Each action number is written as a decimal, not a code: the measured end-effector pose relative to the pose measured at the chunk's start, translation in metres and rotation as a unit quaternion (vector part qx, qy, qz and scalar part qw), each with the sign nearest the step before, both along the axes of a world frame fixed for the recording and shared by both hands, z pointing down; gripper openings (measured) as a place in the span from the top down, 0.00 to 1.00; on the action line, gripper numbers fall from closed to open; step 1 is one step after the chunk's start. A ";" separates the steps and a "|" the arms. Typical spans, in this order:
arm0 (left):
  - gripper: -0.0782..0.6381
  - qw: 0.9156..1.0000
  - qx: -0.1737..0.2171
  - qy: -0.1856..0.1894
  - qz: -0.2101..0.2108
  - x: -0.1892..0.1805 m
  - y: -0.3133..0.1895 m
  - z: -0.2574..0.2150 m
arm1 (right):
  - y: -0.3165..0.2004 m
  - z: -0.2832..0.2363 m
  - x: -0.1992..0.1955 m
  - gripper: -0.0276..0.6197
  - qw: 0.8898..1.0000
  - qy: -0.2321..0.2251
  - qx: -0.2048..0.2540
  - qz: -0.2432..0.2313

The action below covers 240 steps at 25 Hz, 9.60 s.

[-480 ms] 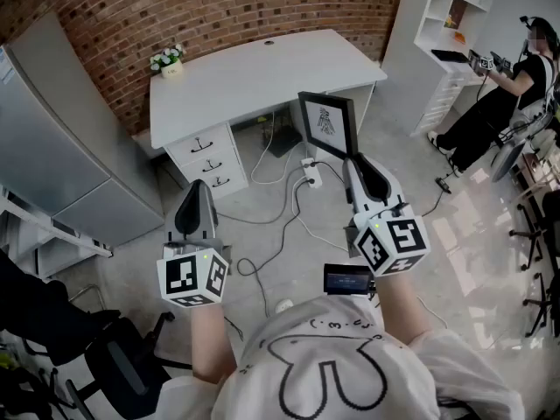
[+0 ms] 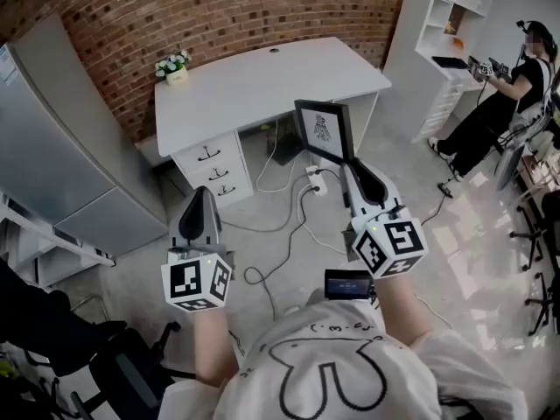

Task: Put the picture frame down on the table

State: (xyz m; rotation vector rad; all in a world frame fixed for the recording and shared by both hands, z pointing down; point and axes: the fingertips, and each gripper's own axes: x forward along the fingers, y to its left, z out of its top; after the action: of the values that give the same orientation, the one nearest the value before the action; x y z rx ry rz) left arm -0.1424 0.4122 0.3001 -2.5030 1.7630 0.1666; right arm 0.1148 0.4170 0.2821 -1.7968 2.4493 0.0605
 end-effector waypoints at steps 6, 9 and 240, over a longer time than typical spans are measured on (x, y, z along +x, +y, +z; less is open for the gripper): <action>0.87 1.000 -0.003 0.004 -0.005 -0.015 -0.018 0.002 | -0.021 -0.002 -0.018 0.86 1.000 0.005 -0.004 -0.010; 0.87 1.000 -0.002 0.006 -0.007 -0.018 -0.030 0.003 | -0.035 0.001 -0.021 0.86 1.000 0.002 -0.005 -0.014; 0.87 0.990 -0.118 0.026 -0.066 -0.007 -0.832 0.076 | -0.873 0.084 0.003 0.90 0.985 0.088 -0.111 -0.094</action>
State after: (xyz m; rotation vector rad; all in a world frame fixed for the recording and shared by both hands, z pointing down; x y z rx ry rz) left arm -0.1499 -0.4193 0.3758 -2.5441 2.0748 0.0159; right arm 0.1175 -0.4555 0.3656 -1.6945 2.8424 -0.0762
